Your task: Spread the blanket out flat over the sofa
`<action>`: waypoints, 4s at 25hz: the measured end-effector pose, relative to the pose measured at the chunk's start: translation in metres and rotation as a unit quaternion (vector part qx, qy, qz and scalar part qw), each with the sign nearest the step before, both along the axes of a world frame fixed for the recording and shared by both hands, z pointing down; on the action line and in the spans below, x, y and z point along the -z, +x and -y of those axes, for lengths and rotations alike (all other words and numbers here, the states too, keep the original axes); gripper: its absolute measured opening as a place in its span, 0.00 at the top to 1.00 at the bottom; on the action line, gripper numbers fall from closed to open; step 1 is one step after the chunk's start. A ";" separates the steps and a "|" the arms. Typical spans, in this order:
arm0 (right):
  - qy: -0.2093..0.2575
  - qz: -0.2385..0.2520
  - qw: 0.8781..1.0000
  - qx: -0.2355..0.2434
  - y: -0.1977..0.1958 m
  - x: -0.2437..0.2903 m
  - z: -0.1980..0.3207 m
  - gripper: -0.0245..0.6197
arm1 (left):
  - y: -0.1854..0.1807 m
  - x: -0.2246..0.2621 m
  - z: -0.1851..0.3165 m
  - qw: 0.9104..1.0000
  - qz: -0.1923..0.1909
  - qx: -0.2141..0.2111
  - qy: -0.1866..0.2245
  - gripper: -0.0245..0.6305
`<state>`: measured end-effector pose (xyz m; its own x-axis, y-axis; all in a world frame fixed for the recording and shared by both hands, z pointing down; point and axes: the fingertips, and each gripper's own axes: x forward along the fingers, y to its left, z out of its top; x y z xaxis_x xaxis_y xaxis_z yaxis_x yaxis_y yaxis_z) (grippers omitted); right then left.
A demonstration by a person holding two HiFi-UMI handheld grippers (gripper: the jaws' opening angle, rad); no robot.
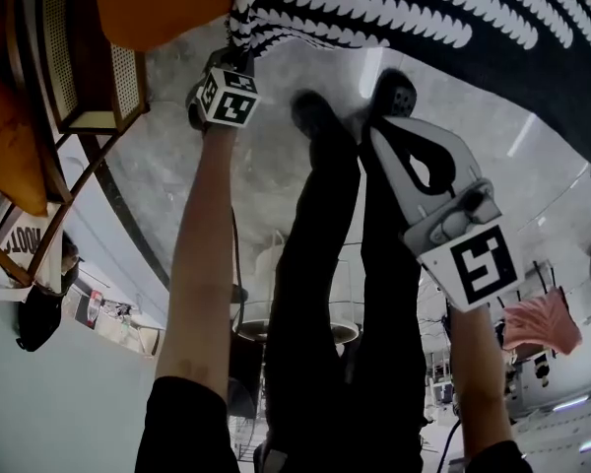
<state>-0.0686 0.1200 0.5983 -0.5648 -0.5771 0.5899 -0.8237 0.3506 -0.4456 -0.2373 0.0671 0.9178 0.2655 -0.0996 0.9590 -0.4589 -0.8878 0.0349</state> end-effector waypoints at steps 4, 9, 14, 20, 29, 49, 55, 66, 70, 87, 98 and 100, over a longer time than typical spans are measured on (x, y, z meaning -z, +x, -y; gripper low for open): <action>-0.002 -0.003 1.000 0.009 -0.002 -0.012 -0.004 0.96 | 0.005 -0.010 0.001 1.000 0.006 0.014 -0.017 0.94; -0.009 -0.020 1.000 0.019 -0.002 -0.023 -0.007 0.96 | 0.007 -0.014 0.003 0.999 0.021 0.020 -0.031 0.94; -0.006 -0.025 0.999 0.019 -0.002 -0.013 0.001 0.96 | 0.008 -0.002 0.002 0.999 0.037 0.008 -0.028 0.94; -0.001 -0.019 0.999 0.041 -0.012 -0.009 0.006 0.96 | 0.003 0.003 0.000 0.998 0.044 0.012 -0.031 0.93; 0.001 -0.030 0.998 0.056 -0.007 0.042 0.005 0.96 | 0.002 0.052 0.002 0.998 0.049 0.014 -0.038 0.75; 0.062 -0.046 0.995 0.057 0.044 0.186 -0.001 0.96 | 0.054 0.234 -0.046 0.994 0.005 0.095 -0.053 0.80; 0.075 -0.051 0.995 0.038 0.082 0.238 -0.013 0.96 | 0.084 0.317 -0.041 0.989 -0.042 0.143 -0.009 0.85; 0.120 -0.058 0.991 -0.001 0.138 0.321 -0.021 0.96 | 0.157 0.470 -0.038 0.982 -0.128 0.133 0.040 0.93; 0.136 -0.047 0.989 -0.019 0.152 0.360 -0.027 0.96 | 0.175 0.532 -0.051 0.976 -0.160 0.132 0.060 0.94; 0.235 -0.023 0.971 -0.043 0.170 0.495 -0.018 0.96 | 0.233 0.774 -0.038 0.911 -0.360 0.108 0.170 0.94; 0.266 -0.006 0.963 -0.045 0.154 0.543 -0.016 0.96 | 0.251 0.854 -0.042 0.874 -0.441 0.087 0.183 0.94; 0.269 -0.001 0.962 -0.042 0.150 0.546 -0.015 0.96 | 0.251 0.859 -0.042 0.873 -0.445 0.085 0.182 0.94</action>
